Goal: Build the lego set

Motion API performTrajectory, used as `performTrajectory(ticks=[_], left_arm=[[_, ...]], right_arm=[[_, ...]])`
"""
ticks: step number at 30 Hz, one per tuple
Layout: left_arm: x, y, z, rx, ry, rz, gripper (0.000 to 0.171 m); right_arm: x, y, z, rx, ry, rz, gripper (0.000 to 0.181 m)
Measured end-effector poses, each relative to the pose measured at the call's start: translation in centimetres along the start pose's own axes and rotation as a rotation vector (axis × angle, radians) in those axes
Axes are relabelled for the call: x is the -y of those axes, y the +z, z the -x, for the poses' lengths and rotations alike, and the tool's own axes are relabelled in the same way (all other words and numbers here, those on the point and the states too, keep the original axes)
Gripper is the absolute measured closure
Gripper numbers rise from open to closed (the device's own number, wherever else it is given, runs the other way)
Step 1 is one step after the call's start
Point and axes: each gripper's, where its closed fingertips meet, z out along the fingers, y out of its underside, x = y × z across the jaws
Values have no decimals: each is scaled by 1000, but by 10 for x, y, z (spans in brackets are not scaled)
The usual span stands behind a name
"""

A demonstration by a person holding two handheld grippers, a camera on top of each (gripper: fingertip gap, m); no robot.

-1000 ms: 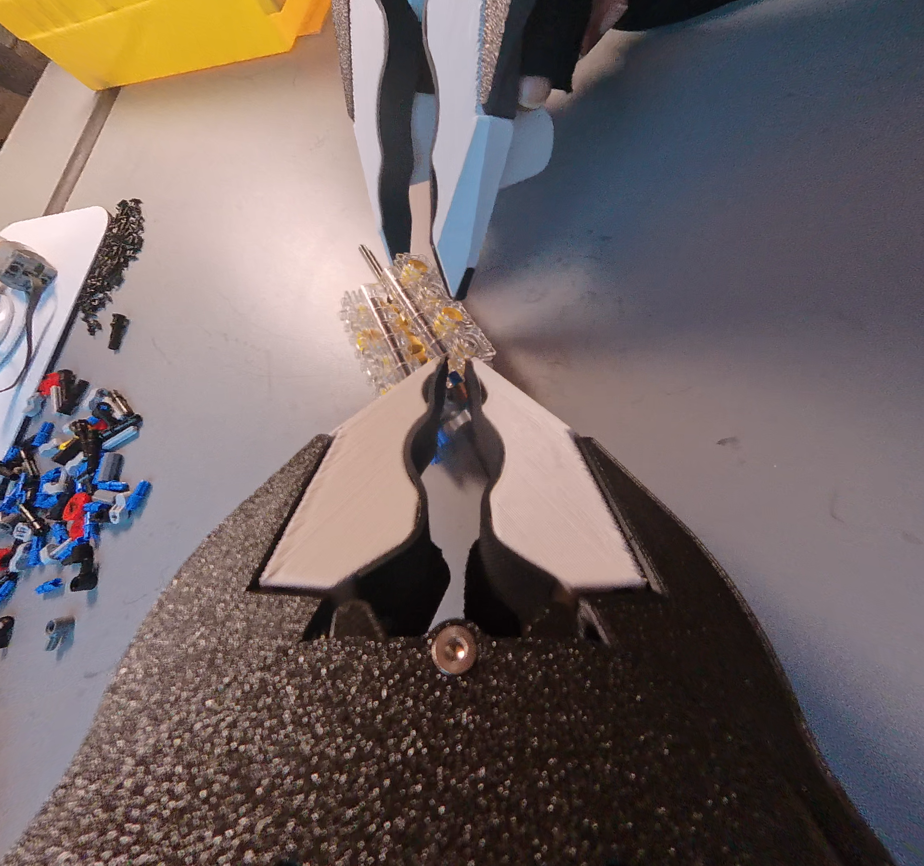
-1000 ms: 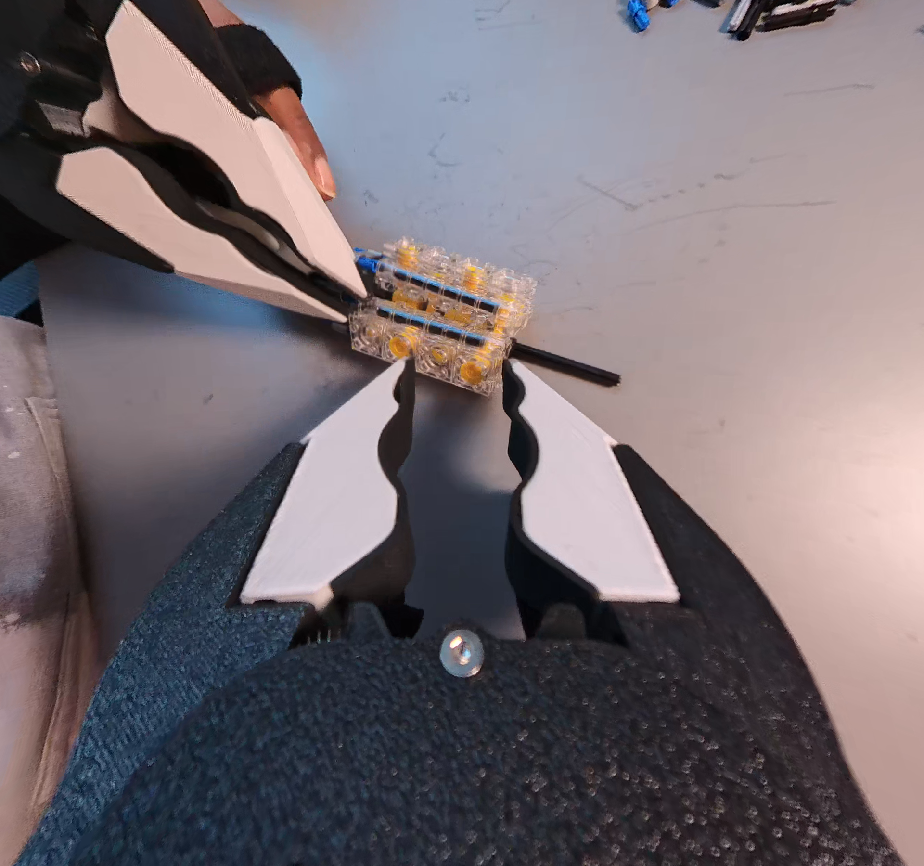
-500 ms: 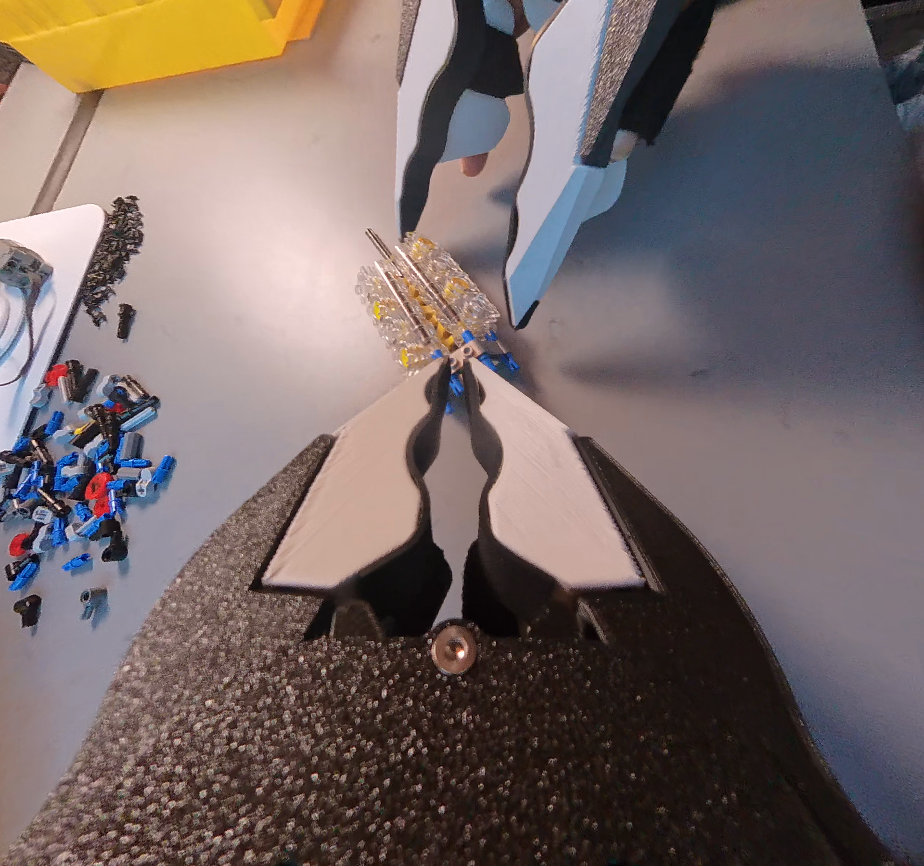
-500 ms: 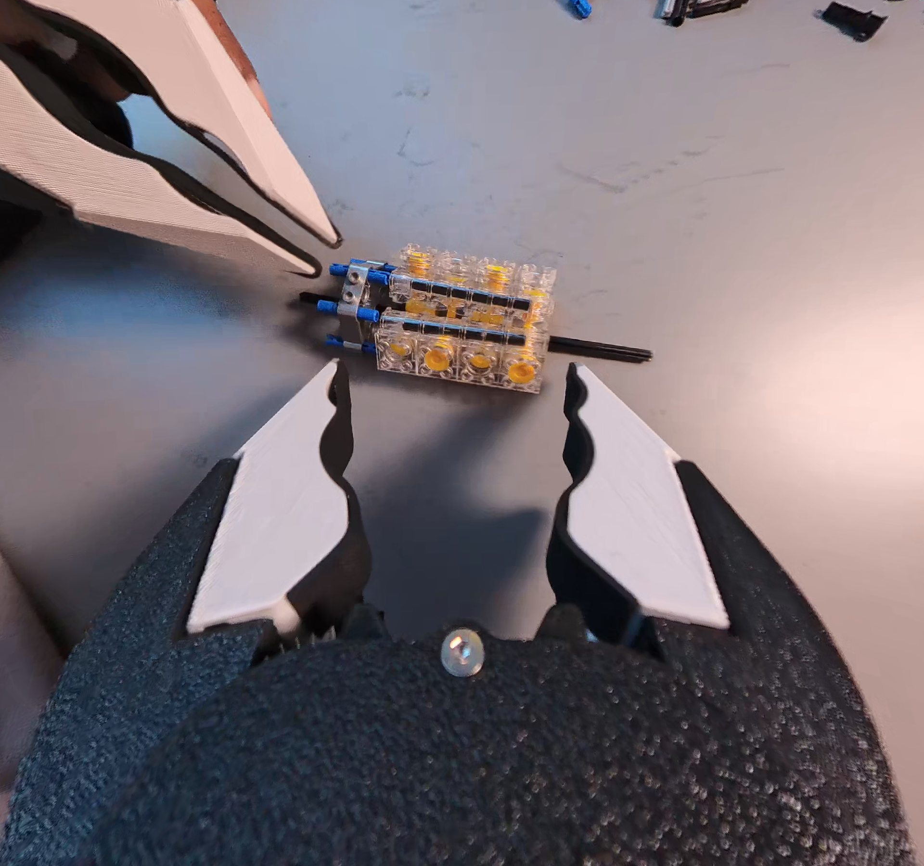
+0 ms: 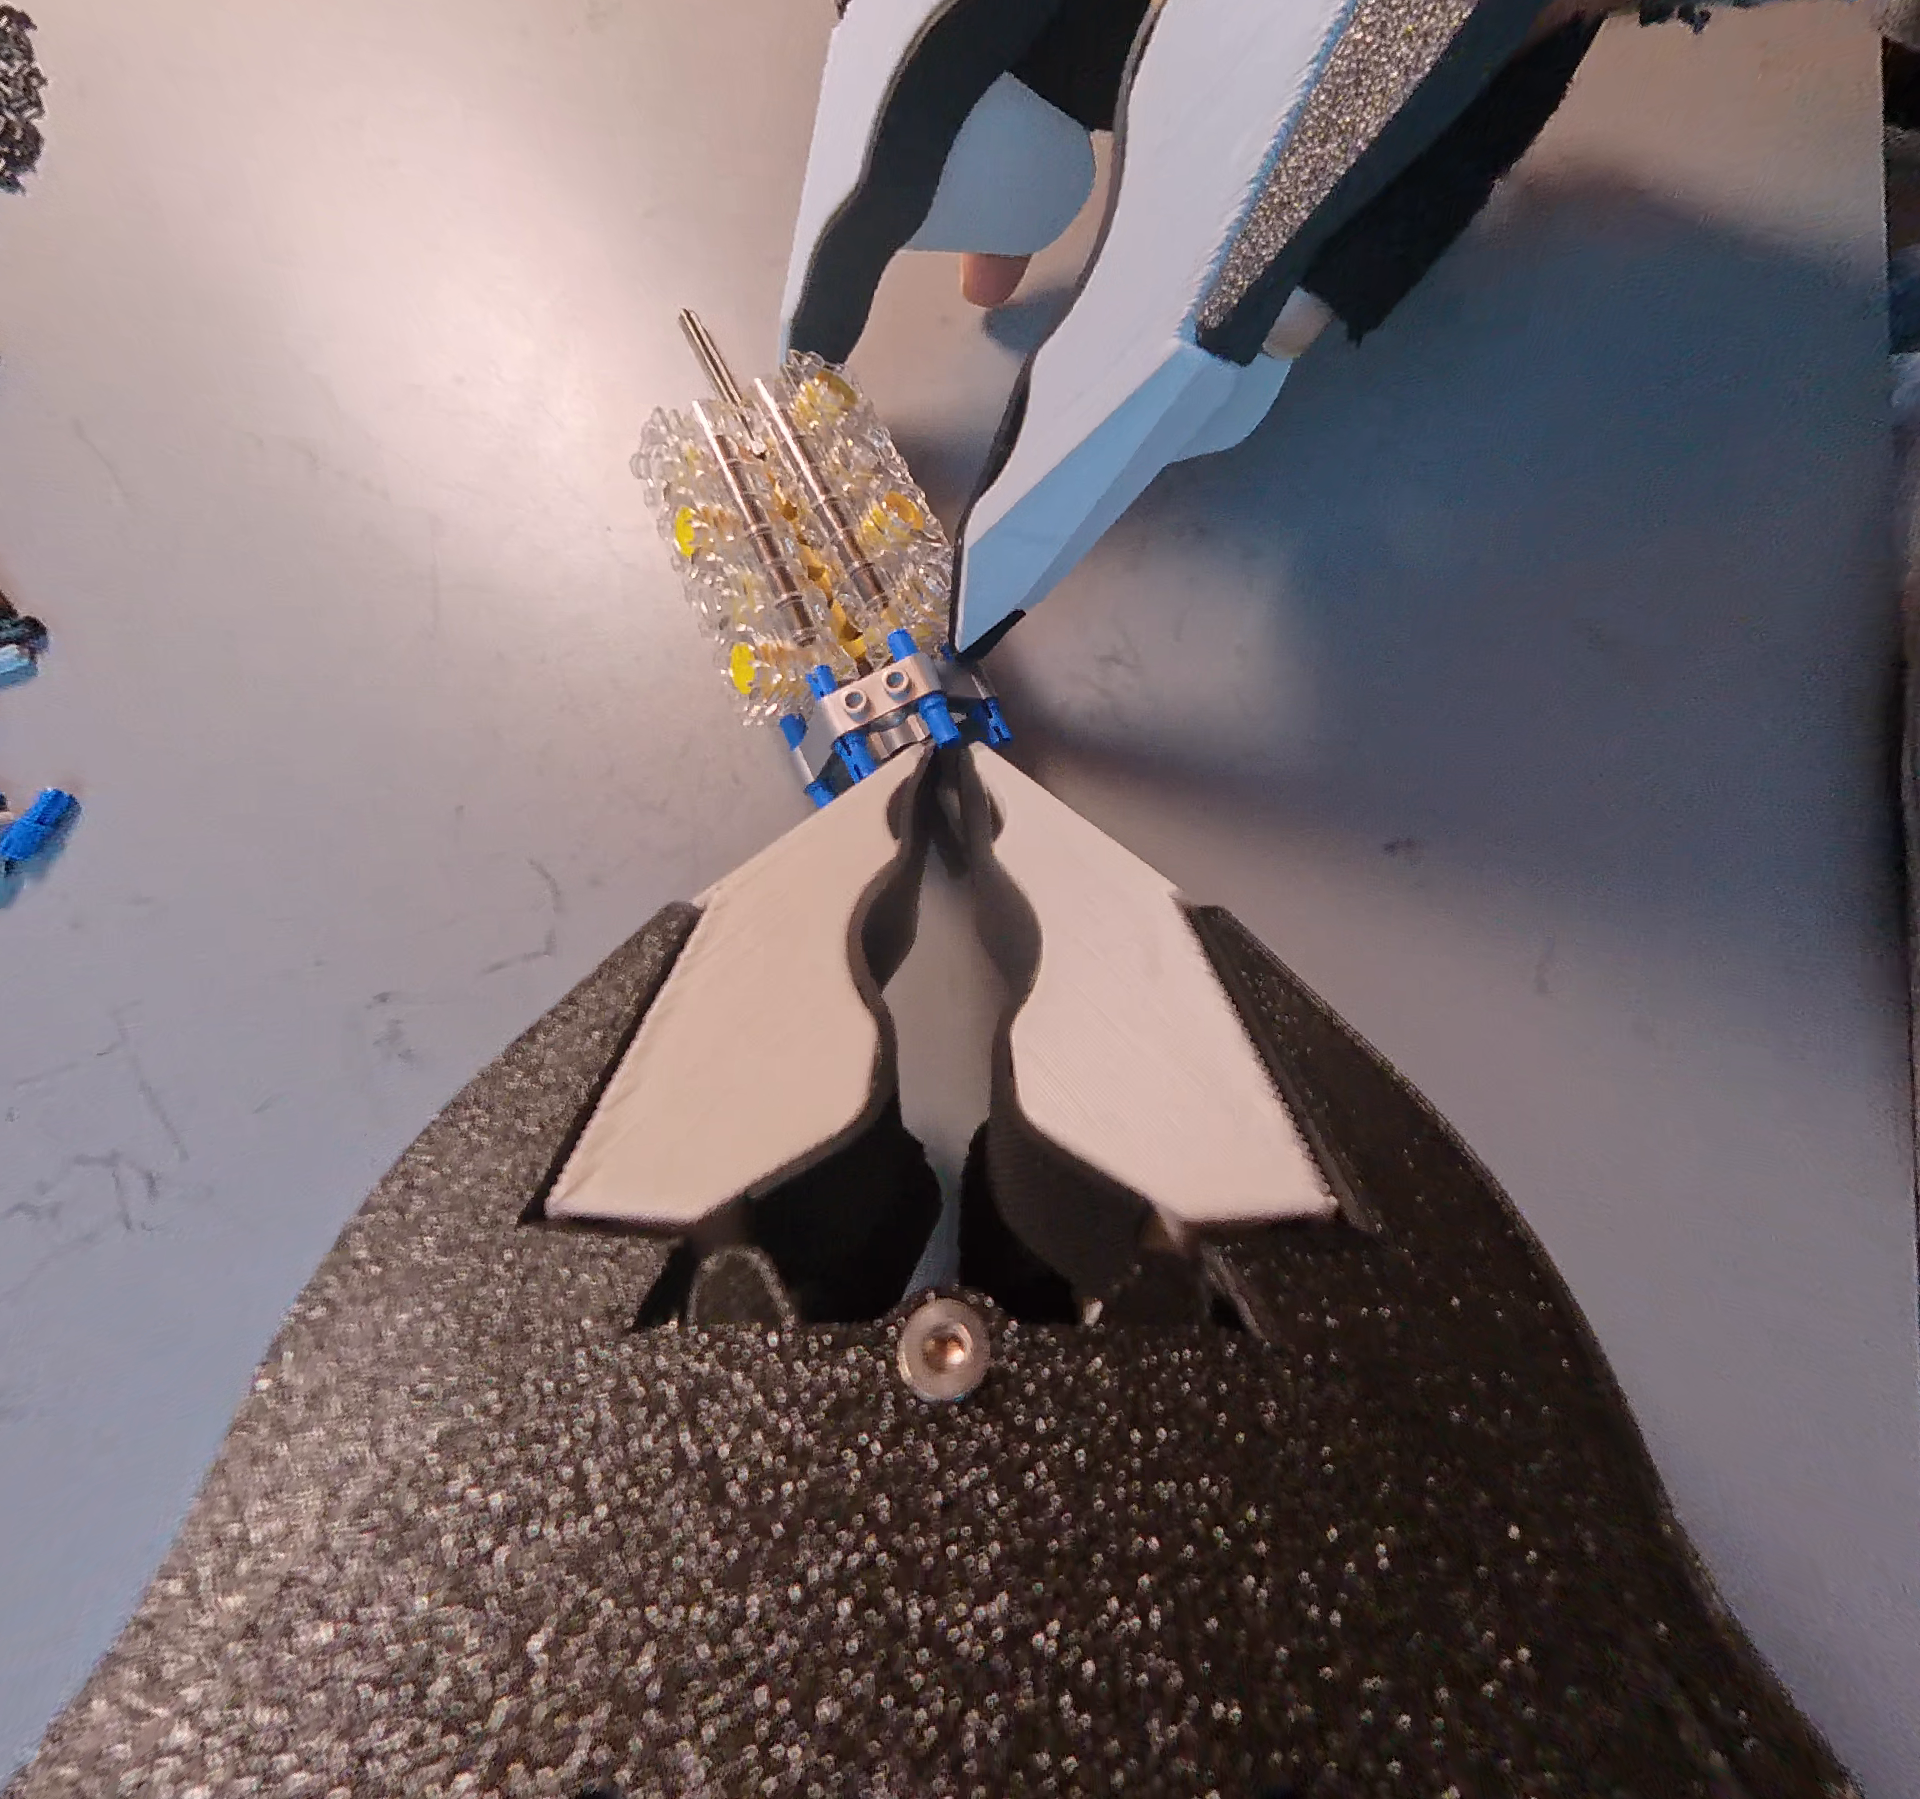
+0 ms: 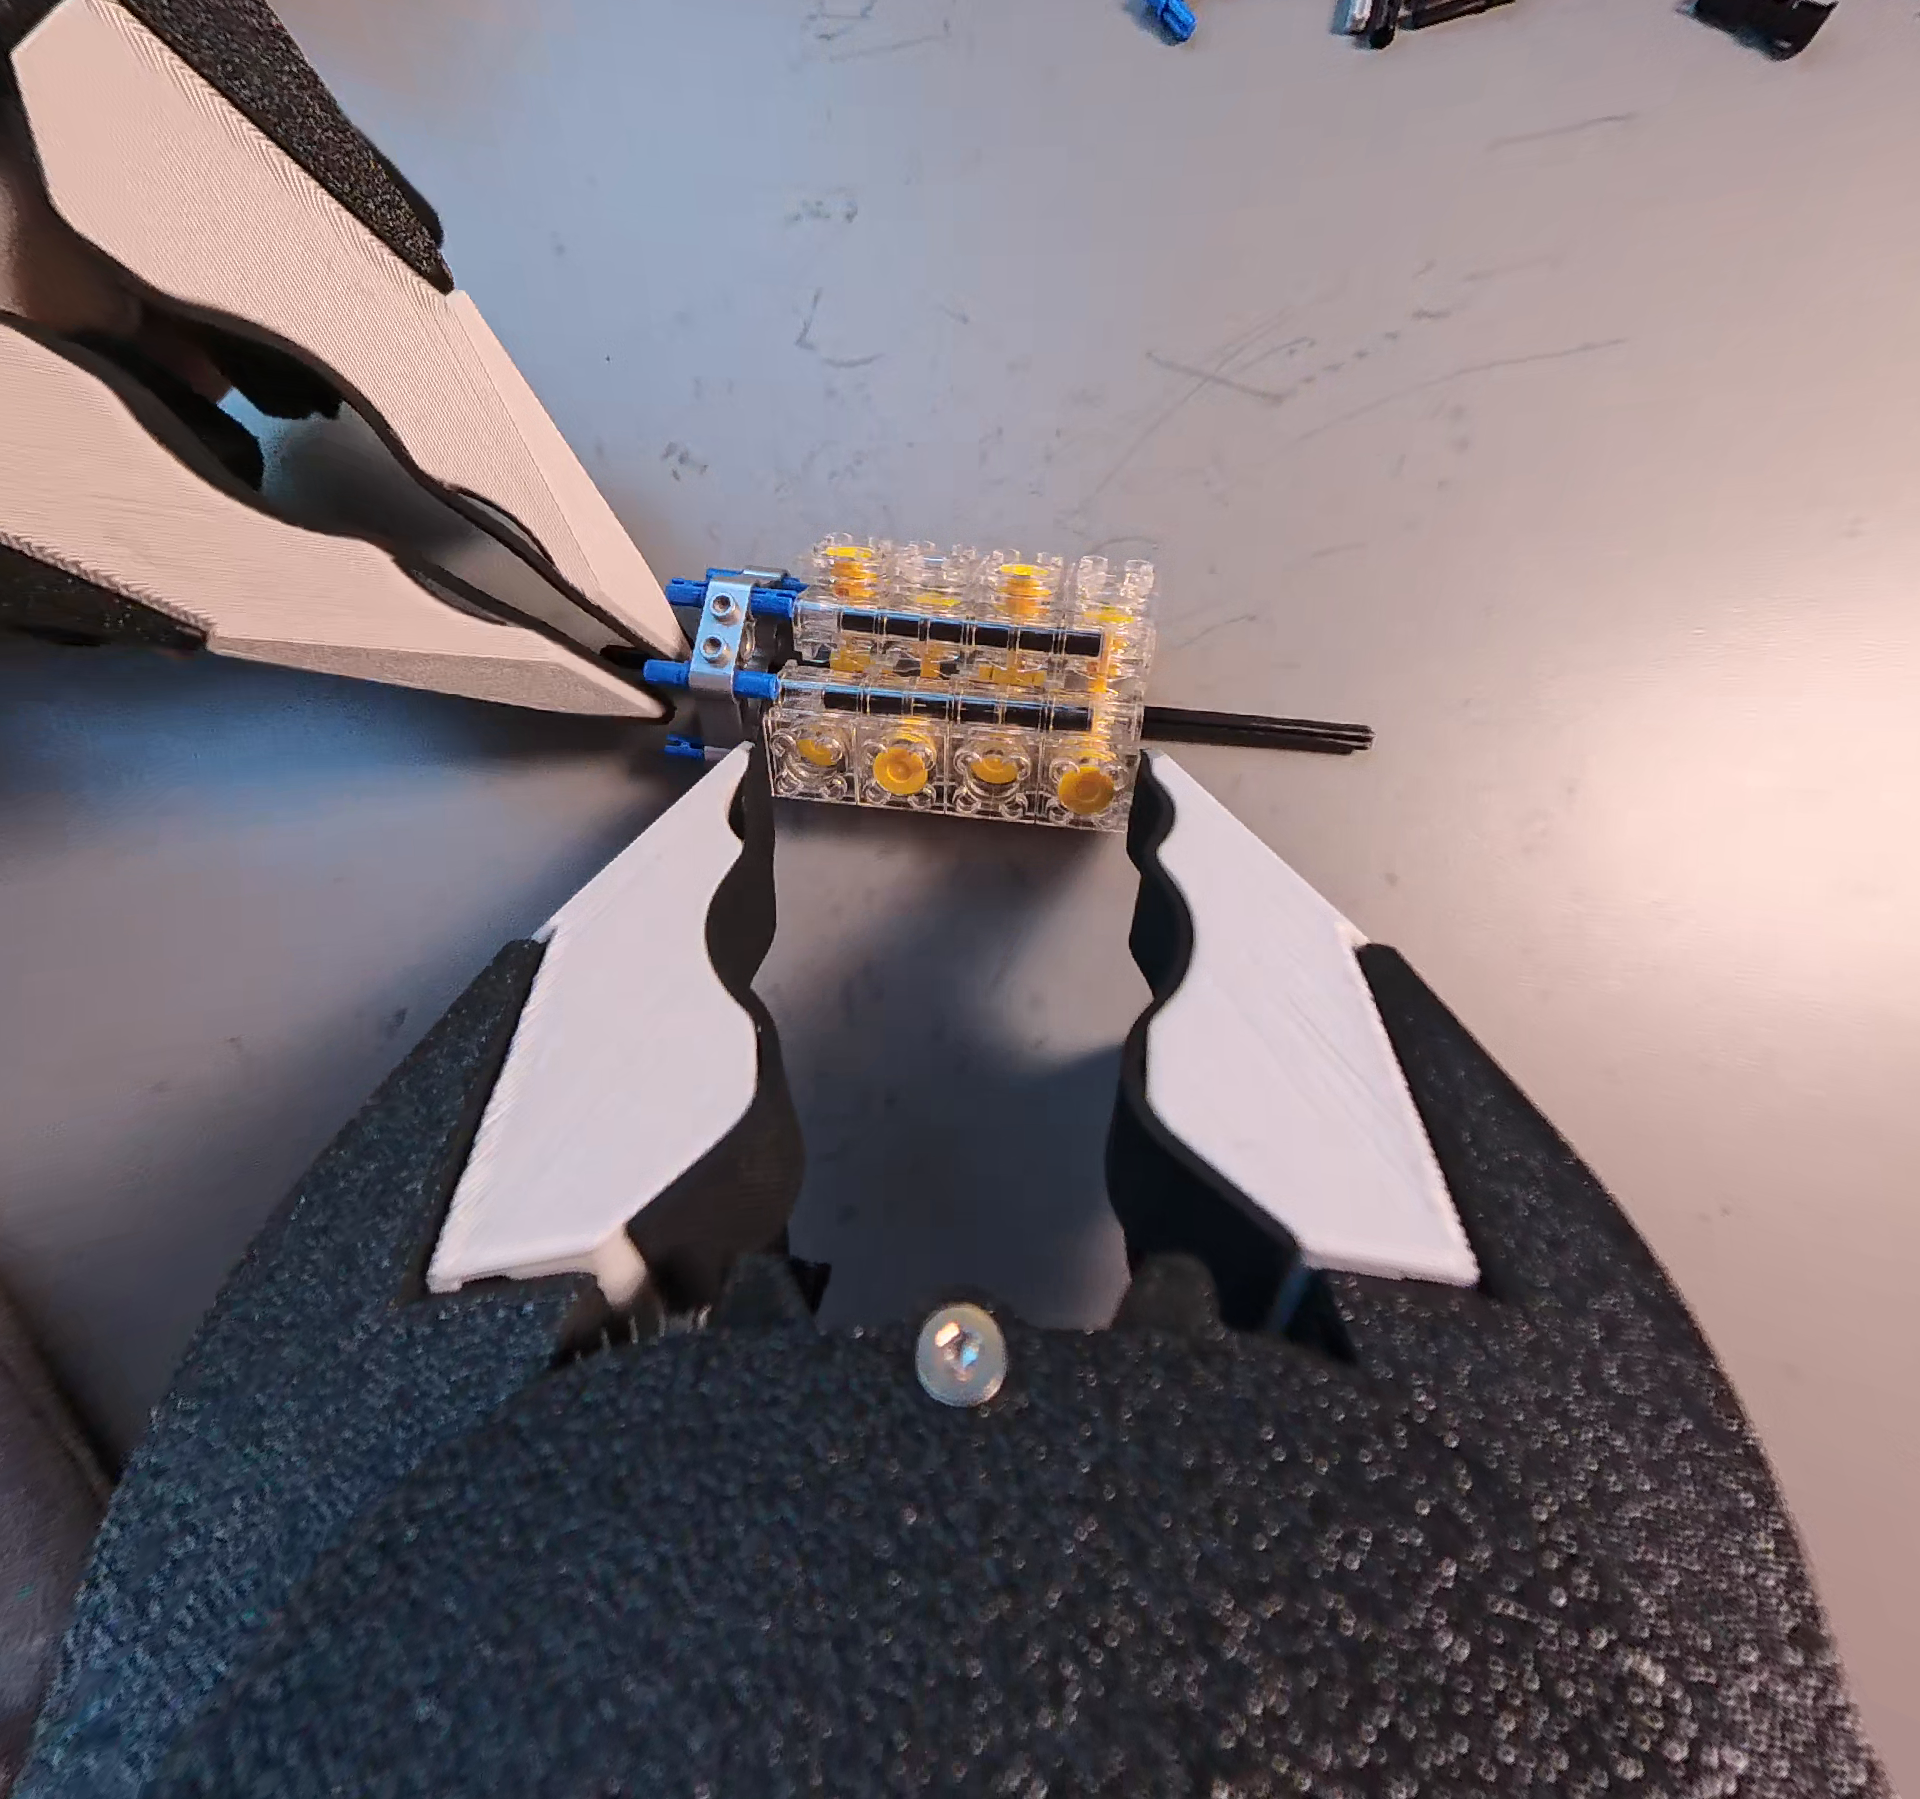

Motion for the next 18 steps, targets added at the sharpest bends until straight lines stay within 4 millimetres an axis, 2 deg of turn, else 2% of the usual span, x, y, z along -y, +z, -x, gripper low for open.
performTrajectory(ticks=[11,18], left_arm=[[6,-3,0,-49,-183,-57,167],[6,-2,1,-26,-195,-63,167]], right_arm=[[2,-2,-1,100,44,22,115],[1,0,-1,82,1,13,115]])
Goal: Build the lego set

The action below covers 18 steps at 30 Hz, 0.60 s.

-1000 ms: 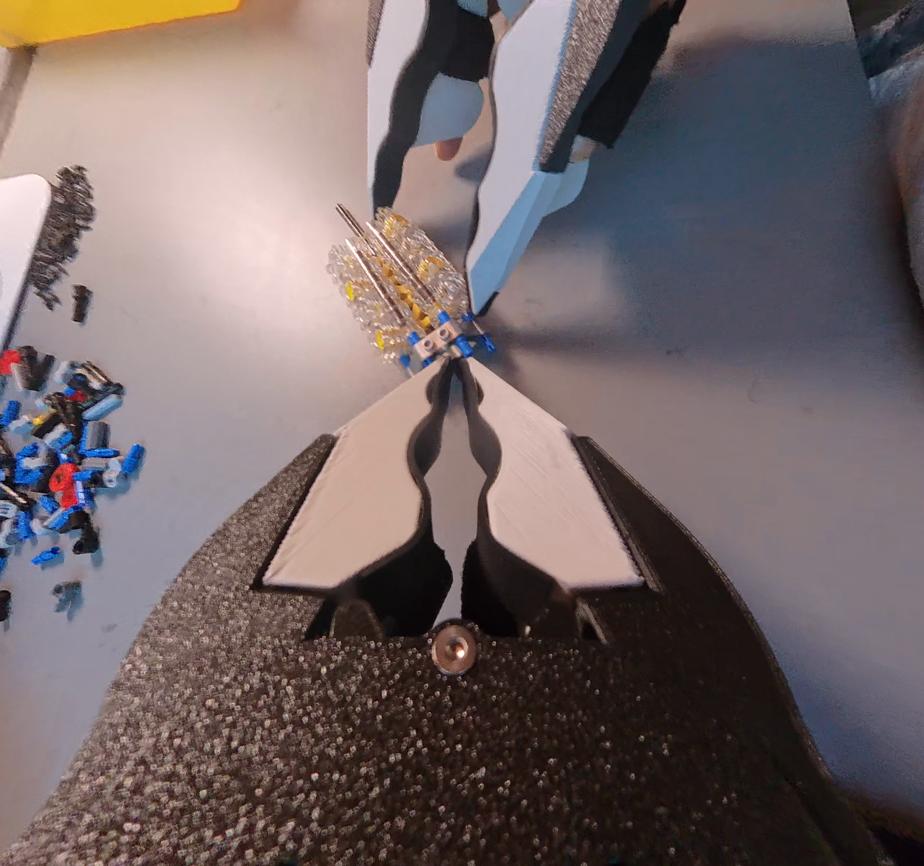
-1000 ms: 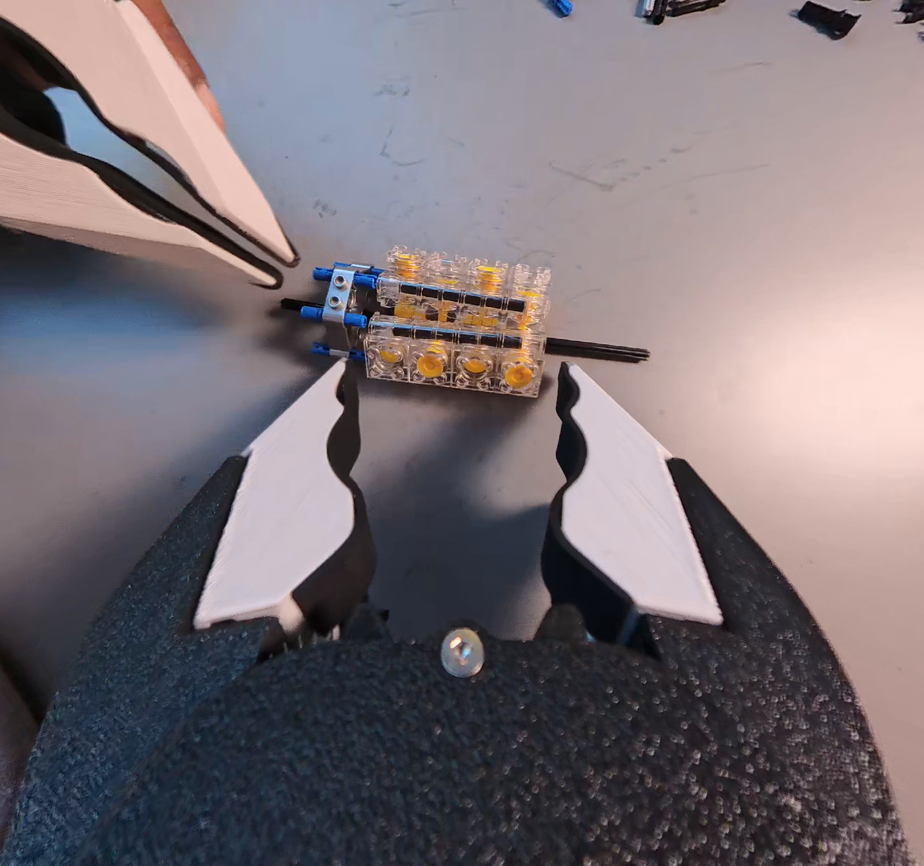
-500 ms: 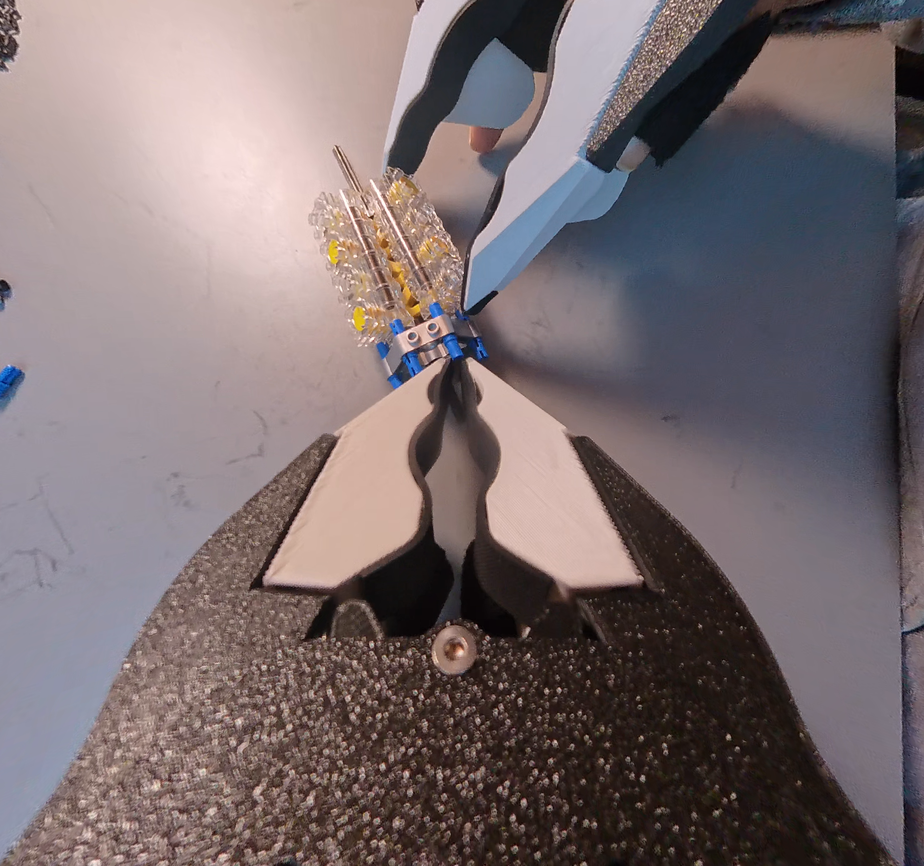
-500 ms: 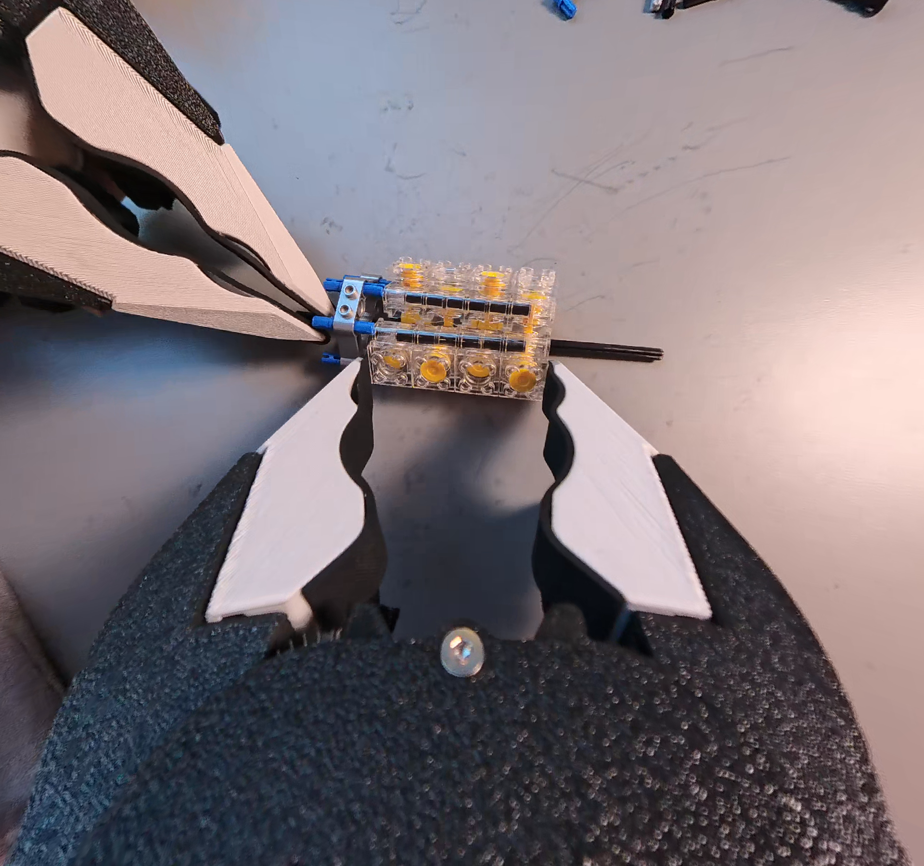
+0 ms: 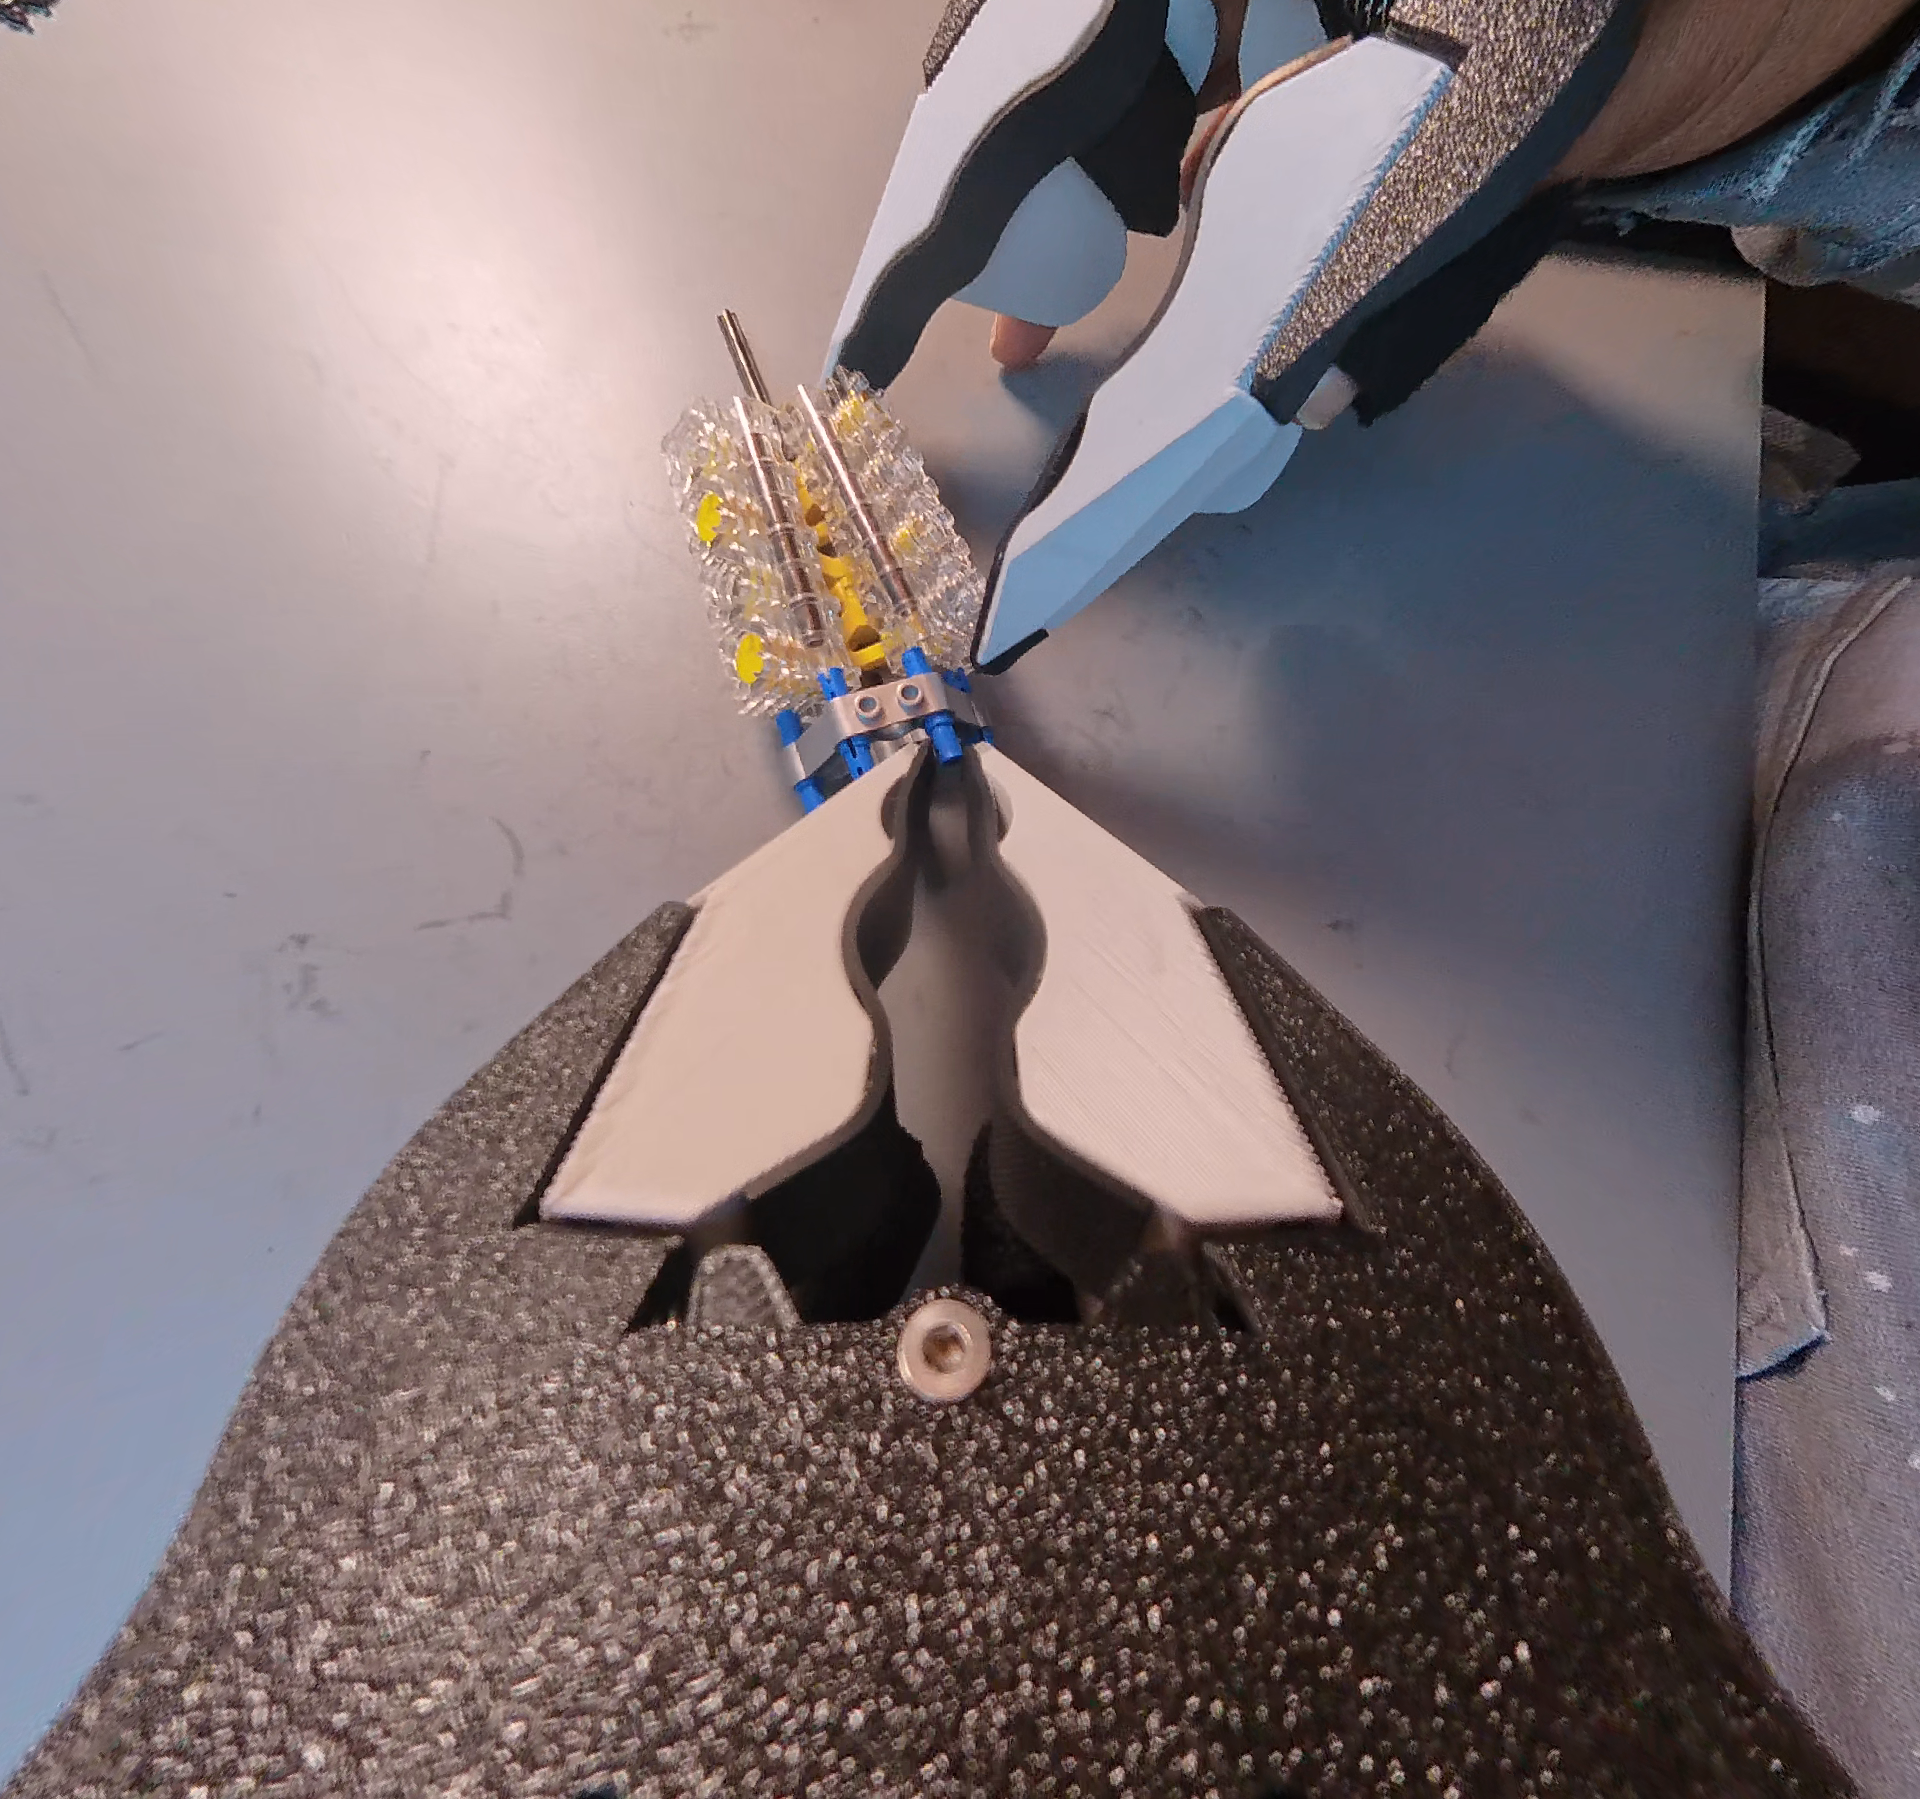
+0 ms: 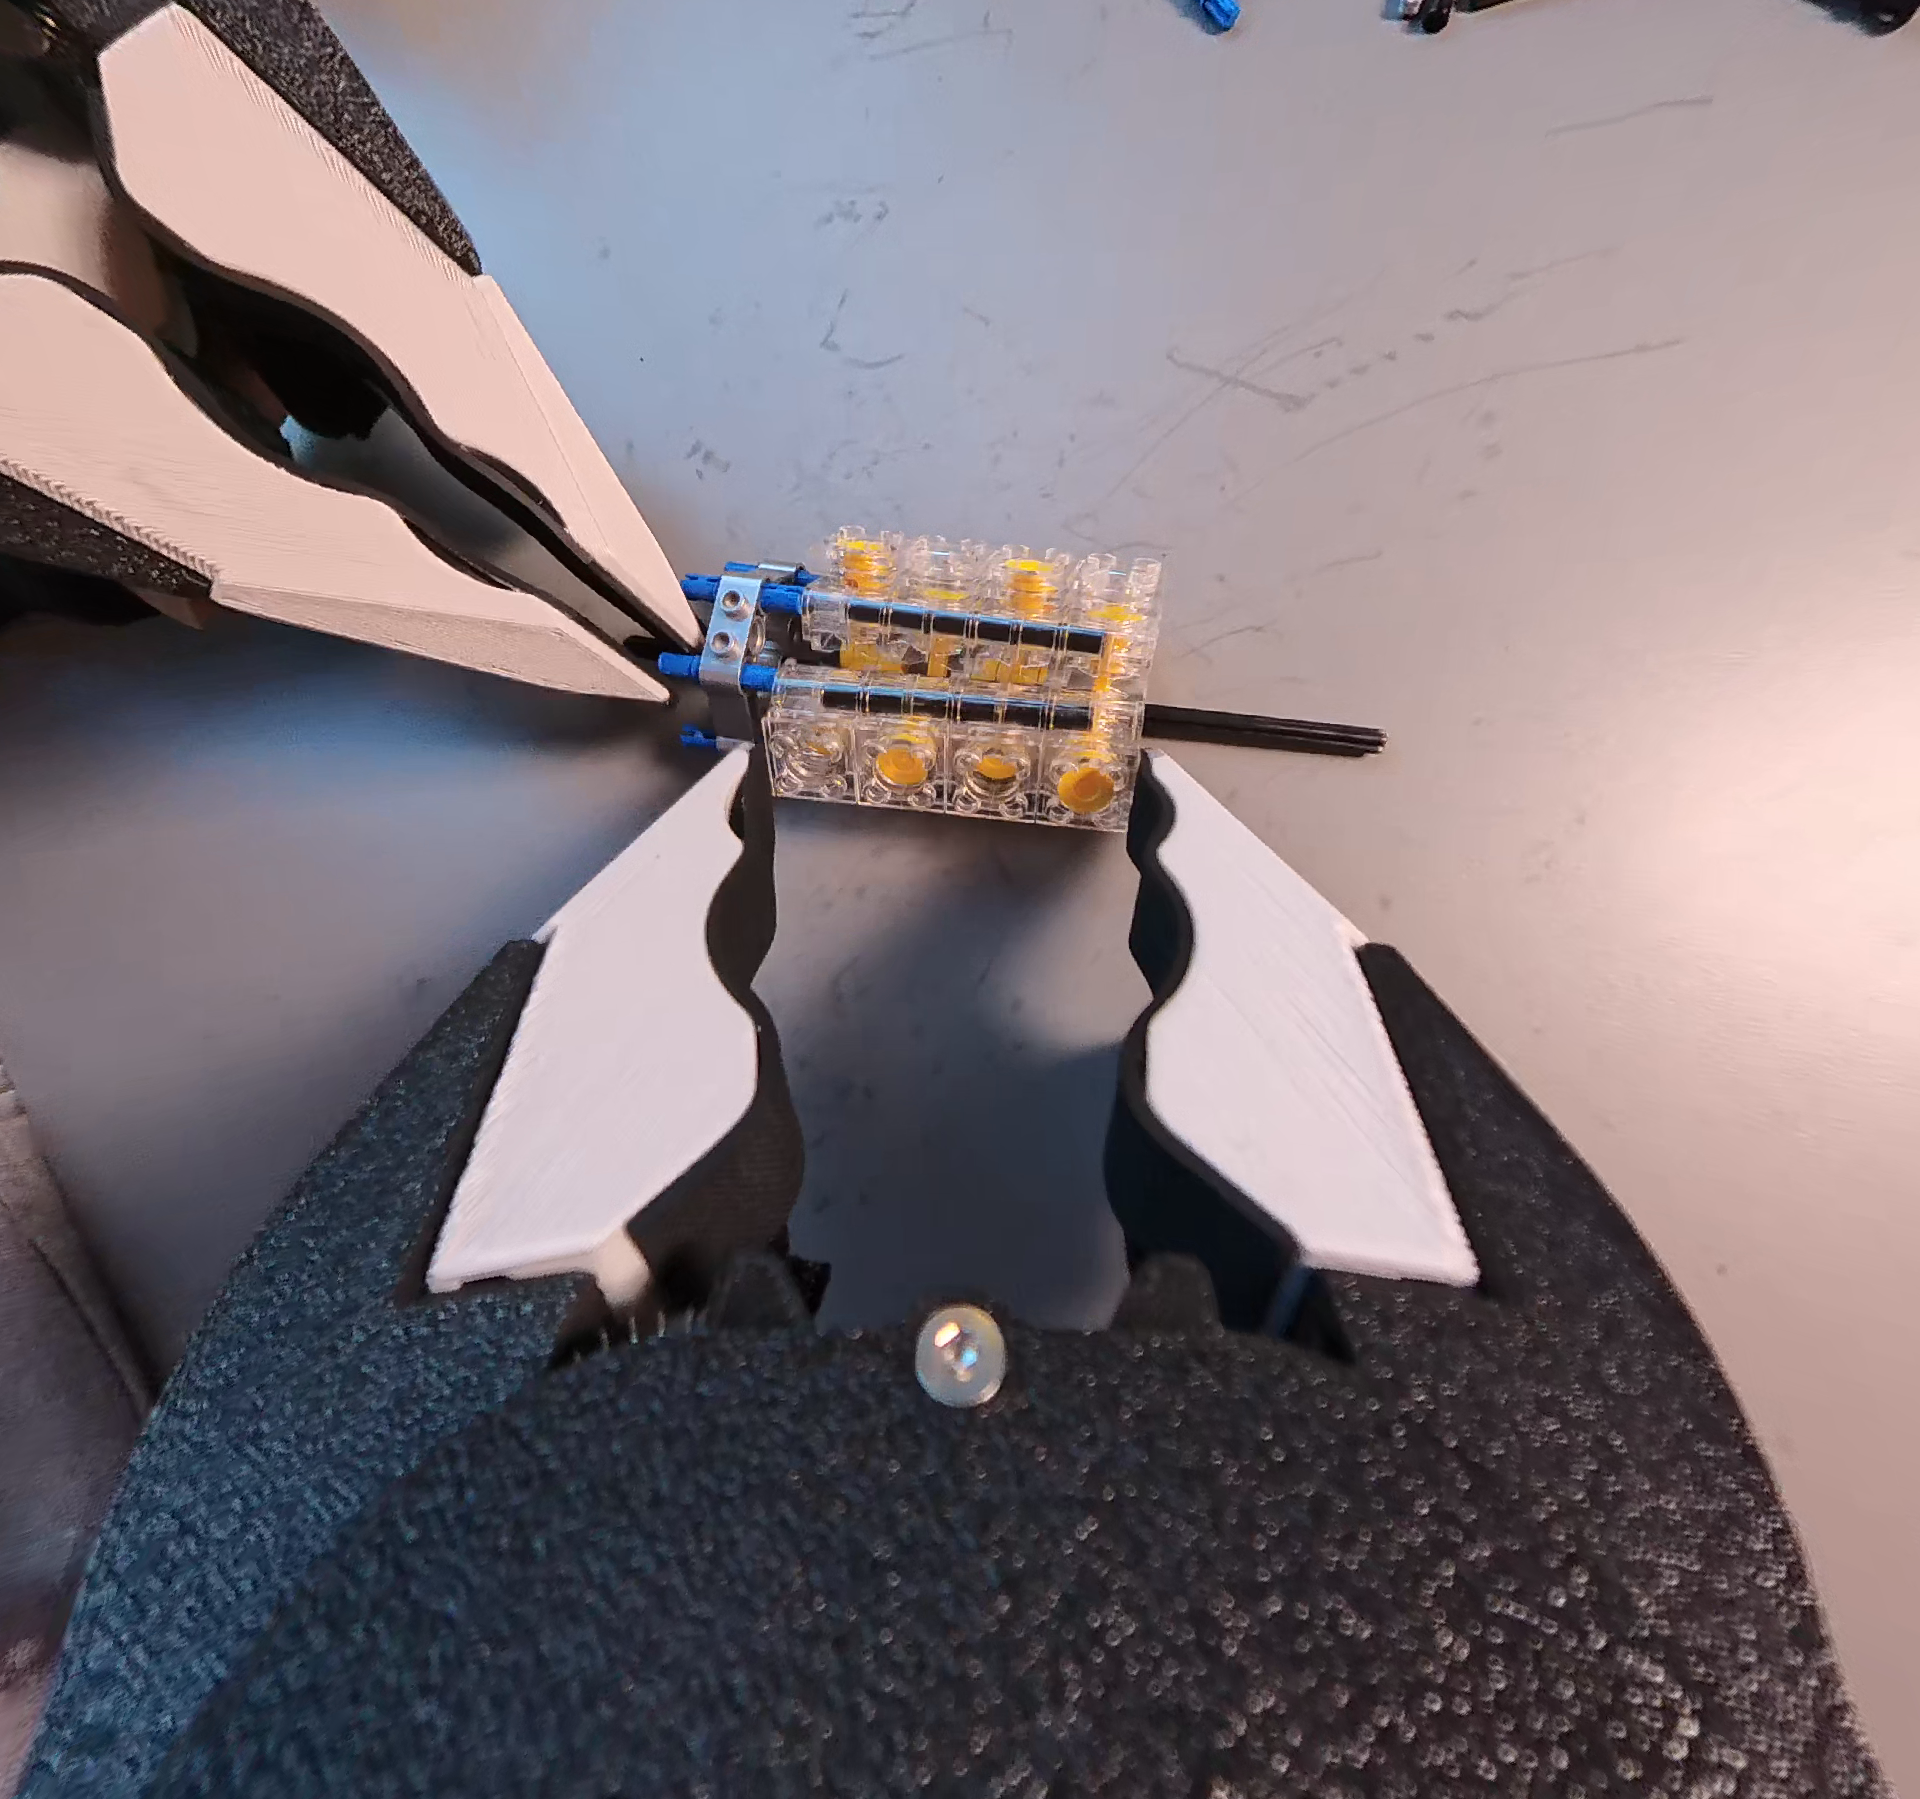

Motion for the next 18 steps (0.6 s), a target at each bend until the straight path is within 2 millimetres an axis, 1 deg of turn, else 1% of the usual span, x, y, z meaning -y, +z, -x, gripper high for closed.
performTrajectory(ticks=[9,13,18], left_arm=[[0,0,1,-14,-33,-12,168],[0,1,1,-24,-60,-12,168],[1,1,0,-12,-53,-8,168]], right_arm=[[-3,1,-1,-42,-50,-3,115],[-3,1,-2,-37,-47,-12,115],[-3,0,-1,2,-30,-2,116]])
